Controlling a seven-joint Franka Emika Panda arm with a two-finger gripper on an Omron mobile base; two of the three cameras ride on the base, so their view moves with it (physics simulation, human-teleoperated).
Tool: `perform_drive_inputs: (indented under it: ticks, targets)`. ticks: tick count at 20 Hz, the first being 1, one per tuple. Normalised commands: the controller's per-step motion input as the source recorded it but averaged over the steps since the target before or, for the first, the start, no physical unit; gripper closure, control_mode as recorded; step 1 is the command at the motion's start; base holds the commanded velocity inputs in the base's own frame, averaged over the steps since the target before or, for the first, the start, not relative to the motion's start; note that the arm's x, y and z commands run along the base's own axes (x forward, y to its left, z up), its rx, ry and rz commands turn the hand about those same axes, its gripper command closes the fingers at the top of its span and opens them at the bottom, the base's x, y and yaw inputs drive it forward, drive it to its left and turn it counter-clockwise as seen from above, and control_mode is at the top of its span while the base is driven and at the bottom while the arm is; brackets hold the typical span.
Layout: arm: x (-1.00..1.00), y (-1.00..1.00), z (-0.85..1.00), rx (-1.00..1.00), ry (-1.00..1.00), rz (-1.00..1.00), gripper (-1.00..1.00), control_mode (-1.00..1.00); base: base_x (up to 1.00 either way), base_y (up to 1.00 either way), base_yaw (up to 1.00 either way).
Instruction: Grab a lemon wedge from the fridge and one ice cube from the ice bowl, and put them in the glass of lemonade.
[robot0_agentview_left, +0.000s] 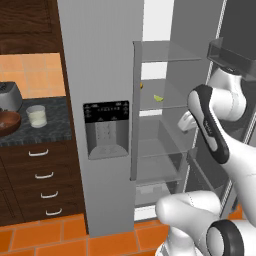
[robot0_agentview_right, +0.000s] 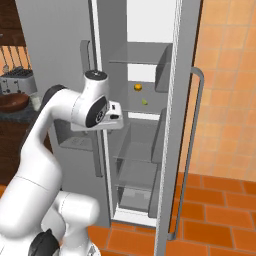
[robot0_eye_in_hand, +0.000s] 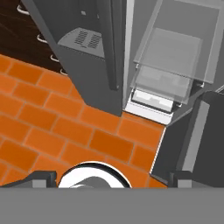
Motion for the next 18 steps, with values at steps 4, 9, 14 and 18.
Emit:
perform_drive_inputs:
  ticks: [4,9,14,18]
  targets:
    - [0.21,0.00,-0.08,0.00,0.00,0.09,-1.00,-1.00,0.00,0.00,0.00]
    - [0.03,-0.01,-0.02,0.00,0.00,0.07,-1.00,-1.00,0.00,0.00,0.00]
    - [0.00,0.00,0.00,0.00,0.00,0.06,-1.00,-1.00,0.00,0.00,0.00]
    - [0.27,-0.02,-0.05,0.00,0.00,0.02,-1.00,-1.00,0.00,0.00,0.00]
